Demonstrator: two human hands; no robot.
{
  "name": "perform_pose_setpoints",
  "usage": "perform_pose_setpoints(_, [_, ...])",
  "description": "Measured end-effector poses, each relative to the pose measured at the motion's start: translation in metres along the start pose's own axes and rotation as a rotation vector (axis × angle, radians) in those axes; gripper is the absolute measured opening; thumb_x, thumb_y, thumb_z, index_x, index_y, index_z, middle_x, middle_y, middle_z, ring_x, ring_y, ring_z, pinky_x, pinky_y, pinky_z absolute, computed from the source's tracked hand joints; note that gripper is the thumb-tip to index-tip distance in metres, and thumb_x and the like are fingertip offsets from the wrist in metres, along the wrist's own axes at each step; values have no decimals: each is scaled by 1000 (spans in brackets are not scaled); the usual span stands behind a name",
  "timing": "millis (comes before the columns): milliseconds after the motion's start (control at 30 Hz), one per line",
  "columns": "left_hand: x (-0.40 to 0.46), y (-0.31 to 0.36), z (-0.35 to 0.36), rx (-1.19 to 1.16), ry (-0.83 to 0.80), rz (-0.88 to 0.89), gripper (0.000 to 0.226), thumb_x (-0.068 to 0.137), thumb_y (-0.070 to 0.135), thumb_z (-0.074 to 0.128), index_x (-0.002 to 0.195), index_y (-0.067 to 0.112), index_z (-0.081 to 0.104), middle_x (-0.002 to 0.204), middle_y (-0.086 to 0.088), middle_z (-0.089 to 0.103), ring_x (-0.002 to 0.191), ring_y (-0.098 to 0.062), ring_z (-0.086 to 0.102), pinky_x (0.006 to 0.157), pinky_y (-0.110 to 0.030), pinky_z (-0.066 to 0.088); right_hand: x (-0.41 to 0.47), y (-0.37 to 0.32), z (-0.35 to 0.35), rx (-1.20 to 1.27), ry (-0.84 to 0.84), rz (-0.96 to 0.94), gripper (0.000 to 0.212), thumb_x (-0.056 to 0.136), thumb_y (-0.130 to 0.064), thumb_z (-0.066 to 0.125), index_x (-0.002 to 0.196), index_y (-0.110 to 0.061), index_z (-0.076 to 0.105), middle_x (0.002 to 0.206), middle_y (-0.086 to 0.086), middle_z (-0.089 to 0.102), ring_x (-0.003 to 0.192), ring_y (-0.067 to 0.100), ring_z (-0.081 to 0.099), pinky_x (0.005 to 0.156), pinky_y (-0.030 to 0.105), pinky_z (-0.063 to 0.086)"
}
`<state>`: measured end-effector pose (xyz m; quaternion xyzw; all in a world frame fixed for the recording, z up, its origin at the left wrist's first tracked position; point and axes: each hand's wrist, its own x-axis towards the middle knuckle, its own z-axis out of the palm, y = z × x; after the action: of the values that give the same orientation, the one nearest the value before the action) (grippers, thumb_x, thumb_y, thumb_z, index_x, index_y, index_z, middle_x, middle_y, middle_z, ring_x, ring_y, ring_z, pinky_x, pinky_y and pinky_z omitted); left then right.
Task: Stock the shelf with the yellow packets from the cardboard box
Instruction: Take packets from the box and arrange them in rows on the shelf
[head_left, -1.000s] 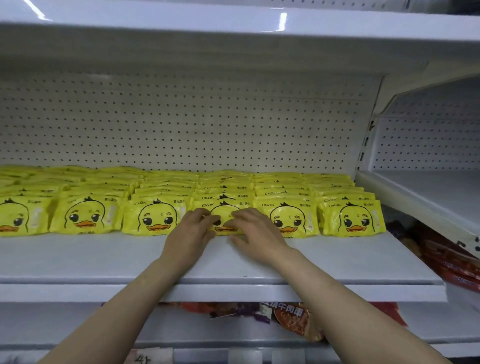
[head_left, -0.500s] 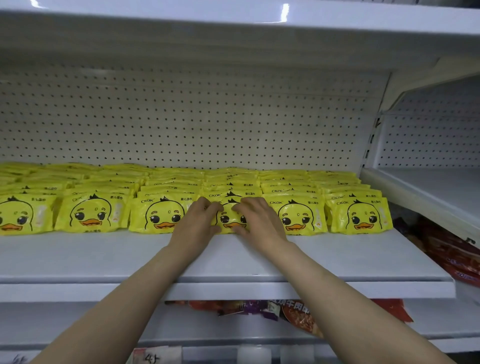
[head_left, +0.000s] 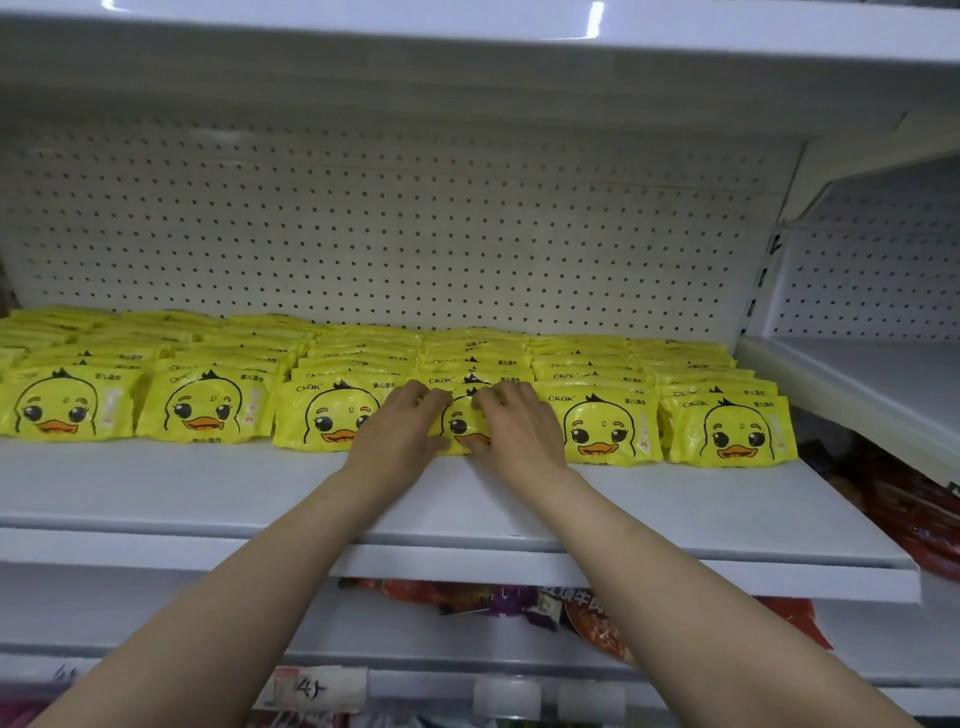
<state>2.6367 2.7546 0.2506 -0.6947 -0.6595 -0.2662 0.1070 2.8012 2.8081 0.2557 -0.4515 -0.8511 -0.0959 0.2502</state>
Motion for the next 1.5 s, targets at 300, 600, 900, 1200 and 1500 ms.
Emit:
perform_pose_setpoints(300, [-47, -76, -46, 22, 45, -302, 49, 81, 30, 72, 124, 19, 51, 117, -5, 47, 102, -28, 52, 75, -40, 50, 22, -39, -1, 128, -59, -159, 52, 86, -44, 67, 131, -21, 55, 138, 1, 50, 131, 23, 37, 99, 38, 38])
perform_pose_setpoints(600, [-42, -107, -43, -6, 76, -204, 70, 74, 24, 80, 136, 26, 47, 116, -5, 45, 104, -26, 49, 77, -40, 50, 36, -96, 28, 131, -20, -266, 61, 83, -37, 73, 136, -16, 51, 150, 9, 42, 141, 29, 33, 107, 44, 36])
perform_pose_setpoints(900, [-34, -120, -36, 27, 111, -194, 75, 70, 25, 84, 136, 27, 49, 115, -6, 45, 107, -27, 46, 74, -41, 52, 44, -105, 35, 26, -4, -258, 56, 81, -35, 74, 129, -15, 53, 148, 9, 43, 137, 30, 37, 104, 43, 38])
perform_pose_setpoints(1200, [-41, -108, -43, 21, 71, -226, 75, 76, 27, 79, 141, 27, 43, 126, -7, 44, 117, -28, 45, 83, -41, 51, 41, -106, 30, 34, -65, -257, 58, 87, -39, 67, 136, -15, 47, 156, 9, 32, 145, 28, 25, 112, 41, 29])
perform_pose_setpoints(1500, [-50, -93, -97, 108, 26, -424, 60, 82, 30, 75, 136, 19, 51, 132, -15, 45, 125, -34, 43, 96, -45, 45, 62, -106, -9, 136, -229, -317, 58, 90, -39, 64, 140, -19, 45, 148, 5, 41, 133, 28, 41, 97, 39, 44])
